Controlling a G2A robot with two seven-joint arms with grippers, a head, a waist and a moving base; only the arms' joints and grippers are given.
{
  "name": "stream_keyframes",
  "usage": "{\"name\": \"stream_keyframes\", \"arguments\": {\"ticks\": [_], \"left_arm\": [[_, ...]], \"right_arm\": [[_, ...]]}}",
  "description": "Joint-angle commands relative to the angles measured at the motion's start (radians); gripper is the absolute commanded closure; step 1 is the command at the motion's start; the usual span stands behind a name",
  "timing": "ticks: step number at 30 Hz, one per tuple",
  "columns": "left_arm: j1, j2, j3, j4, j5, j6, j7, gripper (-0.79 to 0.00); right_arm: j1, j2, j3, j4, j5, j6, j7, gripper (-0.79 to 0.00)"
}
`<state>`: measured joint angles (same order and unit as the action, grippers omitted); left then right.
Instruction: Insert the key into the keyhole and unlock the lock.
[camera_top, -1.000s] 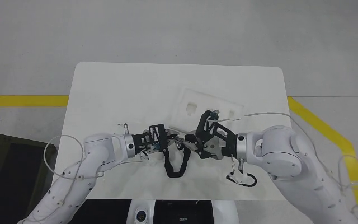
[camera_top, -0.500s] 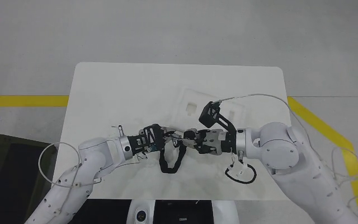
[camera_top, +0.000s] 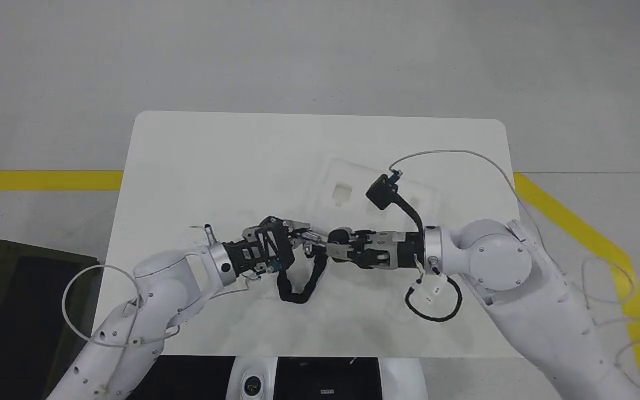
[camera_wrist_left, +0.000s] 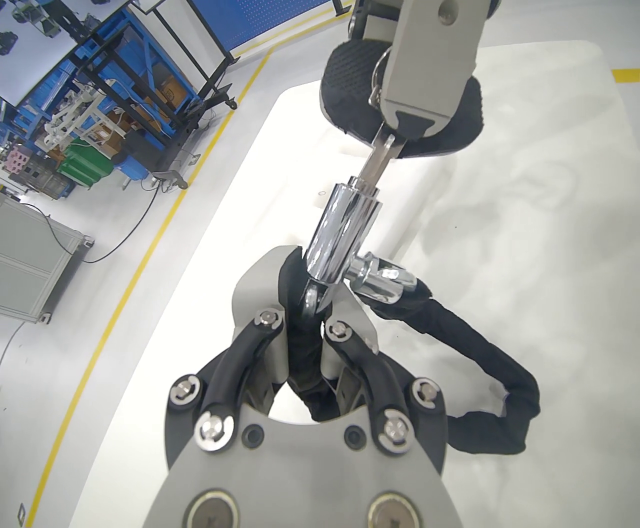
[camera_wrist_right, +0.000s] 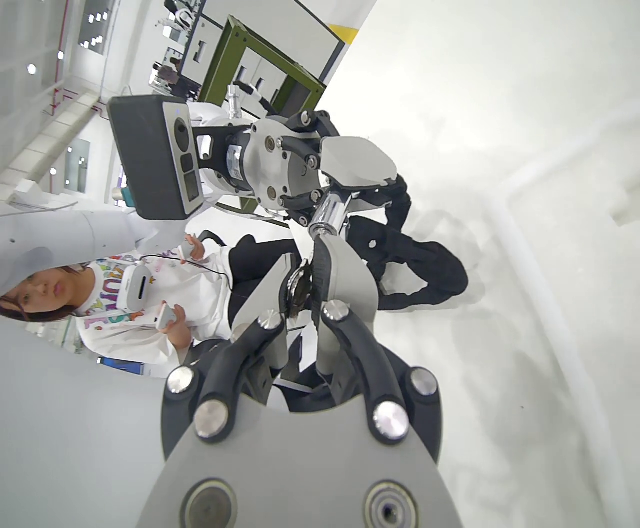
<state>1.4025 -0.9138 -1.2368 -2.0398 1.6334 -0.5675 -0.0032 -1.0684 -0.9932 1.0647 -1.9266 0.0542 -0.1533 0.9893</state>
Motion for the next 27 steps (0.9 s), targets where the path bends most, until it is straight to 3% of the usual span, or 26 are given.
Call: {"name": "stream_keyframes", "arguments": {"ticks": [1,8,15,16,17,18,19,27], "left_arm": [[0.009,0.000,-0.006,-0.013,0.018,0.013,0.001,0.000],[0.041,0.001,-0.017,-0.048,0.101,0.059,0.033,0.000],[0.051,-0.001,-0.024,-0.038,0.099,0.058,0.048,0.000],[0.051,-0.002,-0.025,-0.034,0.096,0.056,0.046,0.000],[0.049,-0.002,-0.027,-0.031,0.093,0.055,0.044,0.000],[0.047,-0.003,-0.028,-0.028,0.089,0.052,0.042,0.000],[0.046,-0.003,-0.028,-0.025,0.085,0.049,0.039,0.000],[0.036,-0.006,-0.052,0.002,0.052,0.029,-0.007,0.000]], "right_arm": [[0.008,-0.004,-0.008,0.026,0.052,-0.008,0.002,0.000],[0.043,-0.020,-0.043,0.119,0.166,-0.049,0.009,0.000],[0.064,-0.024,-0.053,0.129,0.114,-0.067,0.003,0.000],[0.065,-0.024,-0.052,0.123,0.100,-0.066,0.007,-0.071],[0.066,-0.023,-0.052,0.118,0.088,-0.065,0.012,-0.265],[0.066,-0.022,-0.050,0.113,0.078,-0.060,0.012,-0.622],[0.065,-0.022,-0.049,0.106,0.066,-0.057,0.014,-0.785],[0.041,-0.013,-0.005,0.068,0.029,-0.098,0.001,-0.785]]}}
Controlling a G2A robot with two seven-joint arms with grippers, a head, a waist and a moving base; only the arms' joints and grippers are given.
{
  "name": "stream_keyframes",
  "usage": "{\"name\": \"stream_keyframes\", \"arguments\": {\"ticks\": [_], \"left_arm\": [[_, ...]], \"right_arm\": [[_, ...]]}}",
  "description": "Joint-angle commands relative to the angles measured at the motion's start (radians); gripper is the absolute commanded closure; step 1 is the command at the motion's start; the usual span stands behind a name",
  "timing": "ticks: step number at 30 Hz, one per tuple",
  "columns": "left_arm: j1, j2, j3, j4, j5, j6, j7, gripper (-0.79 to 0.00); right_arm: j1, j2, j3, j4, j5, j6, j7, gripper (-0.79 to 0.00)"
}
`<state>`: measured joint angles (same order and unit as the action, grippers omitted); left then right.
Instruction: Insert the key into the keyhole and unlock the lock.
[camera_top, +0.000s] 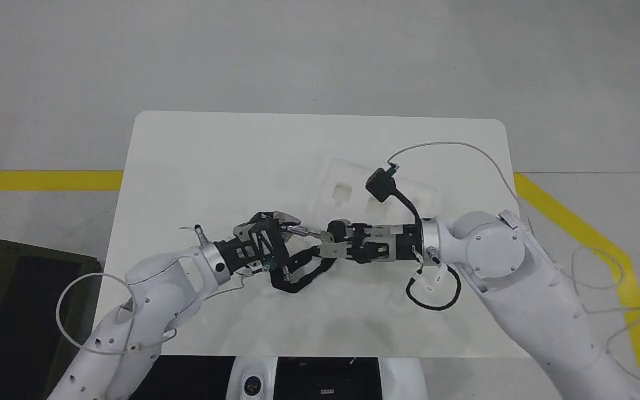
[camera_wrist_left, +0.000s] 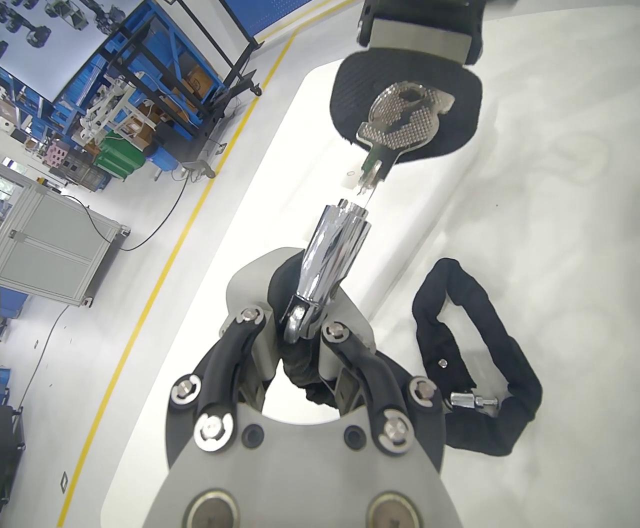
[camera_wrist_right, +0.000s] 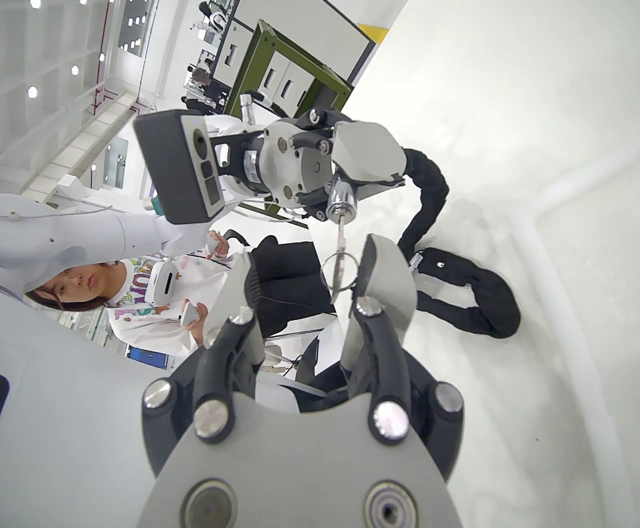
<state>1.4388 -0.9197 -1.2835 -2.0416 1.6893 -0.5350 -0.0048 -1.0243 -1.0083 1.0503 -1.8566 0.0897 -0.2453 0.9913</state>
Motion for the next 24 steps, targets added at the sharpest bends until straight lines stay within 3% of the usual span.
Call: {"name": "stream_keyframes", "arguments": {"ticks": [1,15,24], "left_arm": [[0.001,0.000,-0.012,0.010,-0.010,-0.006,-0.016,0.000],[0.034,0.003,-0.136,0.188,-0.128,0.003,-0.145,0.000],[-0.042,-0.014,-0.069,0.297,-0.134,0.033,-0.248,0.000]], "right_arm": [[-0.008,0.004,0.020,-0.006,-0.013,-0.019,-0.003,-0.785],[-0.185,0.049,0.232,-0.034,-0.157,-0.229,-0.046,-0.785],[-0.266,0.064,0.322,-0.030,-0.207,-0.289,-0.097,-0.785]]}}
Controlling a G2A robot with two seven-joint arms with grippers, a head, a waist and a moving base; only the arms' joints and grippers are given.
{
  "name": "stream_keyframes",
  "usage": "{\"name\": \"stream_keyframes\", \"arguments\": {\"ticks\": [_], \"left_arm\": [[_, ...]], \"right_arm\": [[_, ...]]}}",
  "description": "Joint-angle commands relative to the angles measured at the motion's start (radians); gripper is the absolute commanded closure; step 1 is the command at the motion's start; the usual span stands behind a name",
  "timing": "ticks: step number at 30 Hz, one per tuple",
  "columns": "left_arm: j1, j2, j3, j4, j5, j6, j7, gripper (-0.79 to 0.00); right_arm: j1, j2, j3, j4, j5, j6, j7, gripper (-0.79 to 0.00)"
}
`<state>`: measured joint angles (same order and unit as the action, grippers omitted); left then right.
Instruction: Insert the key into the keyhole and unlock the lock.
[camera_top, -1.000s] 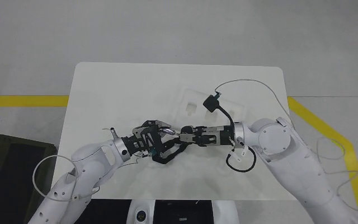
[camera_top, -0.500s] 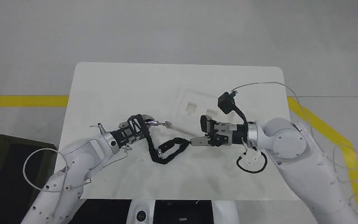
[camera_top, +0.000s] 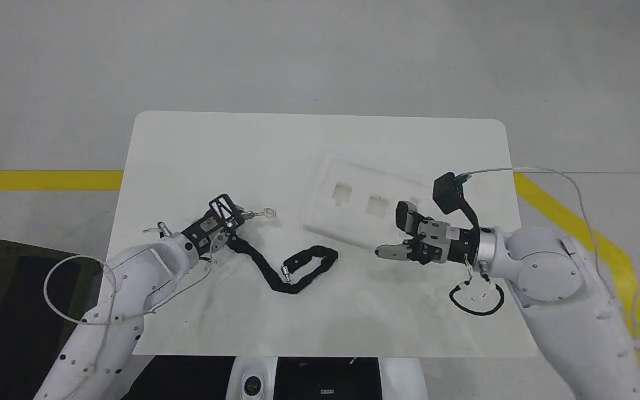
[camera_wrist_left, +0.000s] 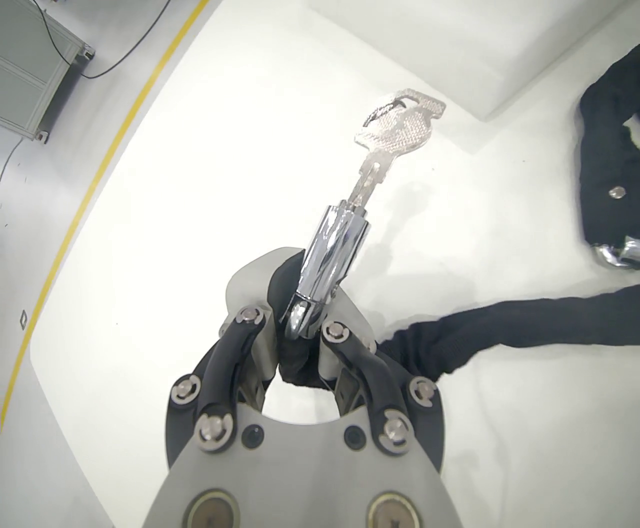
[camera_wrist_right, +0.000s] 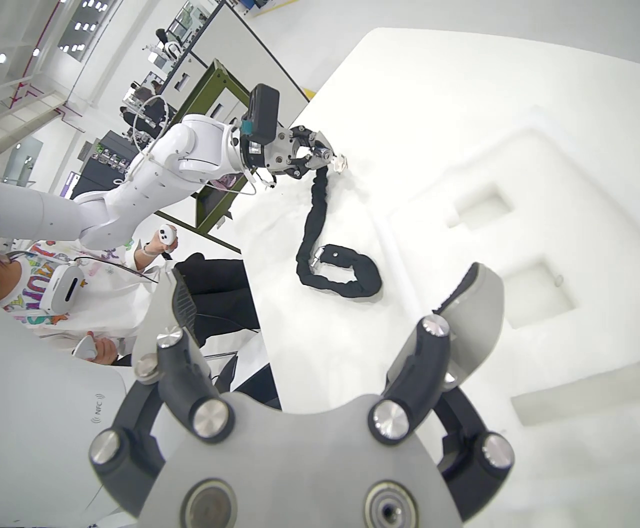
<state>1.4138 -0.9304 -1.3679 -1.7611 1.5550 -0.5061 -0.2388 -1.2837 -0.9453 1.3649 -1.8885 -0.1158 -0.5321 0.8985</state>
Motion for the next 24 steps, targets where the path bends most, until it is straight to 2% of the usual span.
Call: {"name": "stream_keyframes", "arguments": {"ticks": [1,6,7,8,9,11,15,19,24], "left_arm": [[-0.024,-0.005,0.023,0.025,-0.003,0.005,-0.018,0.000],[-0.067,-0.016,0.065,0.064,-0.012,0.008,-0.045,0.000],[-0.070,-0.016,0.069,0.067,-0.011,0.005,-0.046,-0.074],[-0.075,-0.018,0.074,0.071,-0.009,0.003,-0.048,-0.274],[-0.081,-0.019,0.080,0.075,-0.009,-0.001,-0.049,-0.372],[-0.088,-0.021,0.086,0.082,-0.008,-0.008,-0.049,-0.785],[-0.099,-0.024,0.091,0.088,-0.021,-0.020,-0.039,-0.785],[-0.087,-0.024,0.074,0.059,-0.058,-0.029,0.023,-0.785],[-0.031,-0.016,-0.019,0.027,-0.203,-0.076,0.107,-0.785]], "right_arm": [[-0.010,0.002,0.011,0.003,-0.003,-0.003,-0.006,-0.785],[-0.031,0.007,0.034,0.009,-0.003,-0.006,-0.020,-0.785],[-0.033,0.007,0.037,0.009,-0.004,-0.006,-0.021,-0.785],[-0.035,0.008,0.040,0.009,-0.006,-0.007,-0.024,-0.785],[-0.037,0.009,0.042,0.010,-0.005,-0.009,-0.028,-0.785],[-0.037,0.009,0.044,0.012,-0.005,-0.012,-0.031,-0.785],[-0.034,0.010,0.043,0.019,-0.009,-0.021,-0.040,-0.785],[-0.029,0.011,0.049,0.030,-0.021,-0.045,-0.062,-0.785],[-0.043,0.015,0.099,0.038,-0.111,-0.063,-0.131,-0.785]]}}
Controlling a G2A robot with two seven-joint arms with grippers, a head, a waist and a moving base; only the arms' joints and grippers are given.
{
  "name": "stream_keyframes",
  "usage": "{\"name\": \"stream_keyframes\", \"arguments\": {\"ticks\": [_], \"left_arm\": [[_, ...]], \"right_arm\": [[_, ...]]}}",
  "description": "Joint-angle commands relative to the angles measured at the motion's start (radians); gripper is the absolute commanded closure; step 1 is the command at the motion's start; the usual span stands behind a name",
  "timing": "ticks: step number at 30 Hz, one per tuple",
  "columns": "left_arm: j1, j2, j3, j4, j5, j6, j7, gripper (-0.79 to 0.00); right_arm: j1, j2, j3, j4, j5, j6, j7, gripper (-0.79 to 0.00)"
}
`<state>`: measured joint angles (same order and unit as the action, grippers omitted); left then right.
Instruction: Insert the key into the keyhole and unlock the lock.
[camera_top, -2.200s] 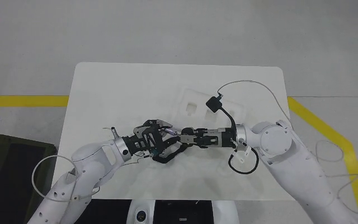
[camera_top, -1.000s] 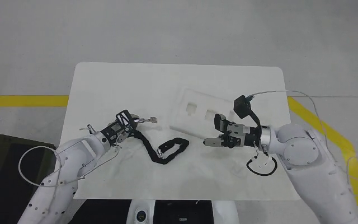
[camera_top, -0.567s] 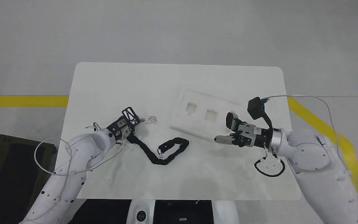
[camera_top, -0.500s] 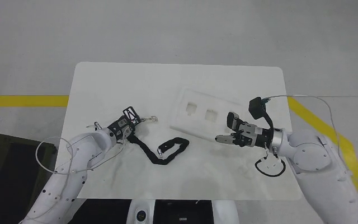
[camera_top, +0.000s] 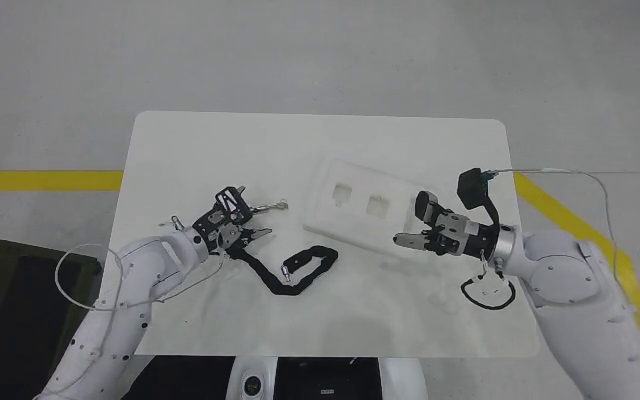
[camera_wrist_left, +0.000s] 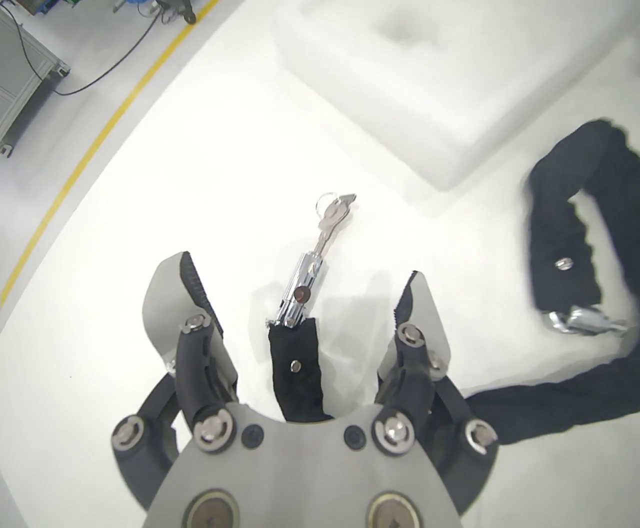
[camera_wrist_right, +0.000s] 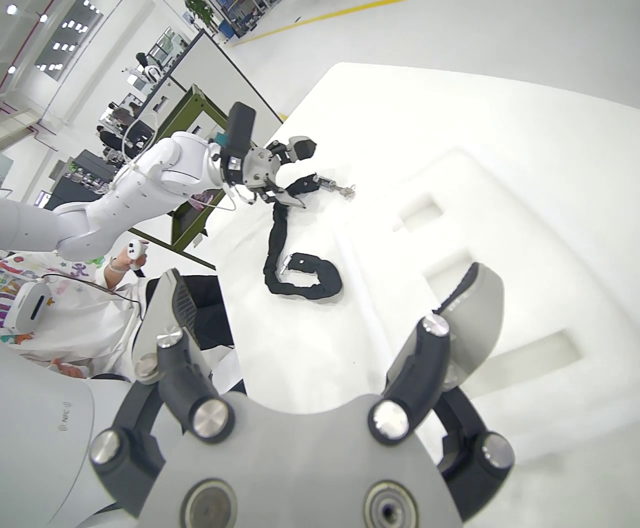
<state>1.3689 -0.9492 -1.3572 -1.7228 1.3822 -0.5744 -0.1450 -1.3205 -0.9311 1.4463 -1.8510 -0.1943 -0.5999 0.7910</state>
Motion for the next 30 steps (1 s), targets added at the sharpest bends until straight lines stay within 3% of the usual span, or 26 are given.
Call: {"name": "stream_keyframes", "arguments": {"ticks": [1,9,16,25,30], "left_arm": [[0.024,0.004,-0.041,-0.017,-0.054,-0.016,0.029,-0.785],[0.062,0.015,-0.204,-0.013,-0.216,-0.080,0.182,-0.785],[0.026,0.025,-0.311,0.024,-0.274,-0.114,0.181,-0.785],[0.005,0.033,-0.362,0.027,-0.337,-0.157,0.114,-0.785],[0.007,0.033,-0.354,0.003,-0.369,-0.159,0.074,-0.785]], "right_arm": [[-0.011,0.001,0.026,-0.001,-0.048,0.007,-0.039,-0.785],[-0.065,0.007,0.132,0.007,-0.209,0.009,-0.184,-0.785],[-0.103,0.009,0.228,0.017,-0.299,0.045,-0.299,-0.785],[-0.069,0.013,0.292,0.036,-0.339,0.071,-0.339,-0.785],[-0.064,0.014,0.298,0.037,-0.334,0.070,-0.339,-0.785]]}}
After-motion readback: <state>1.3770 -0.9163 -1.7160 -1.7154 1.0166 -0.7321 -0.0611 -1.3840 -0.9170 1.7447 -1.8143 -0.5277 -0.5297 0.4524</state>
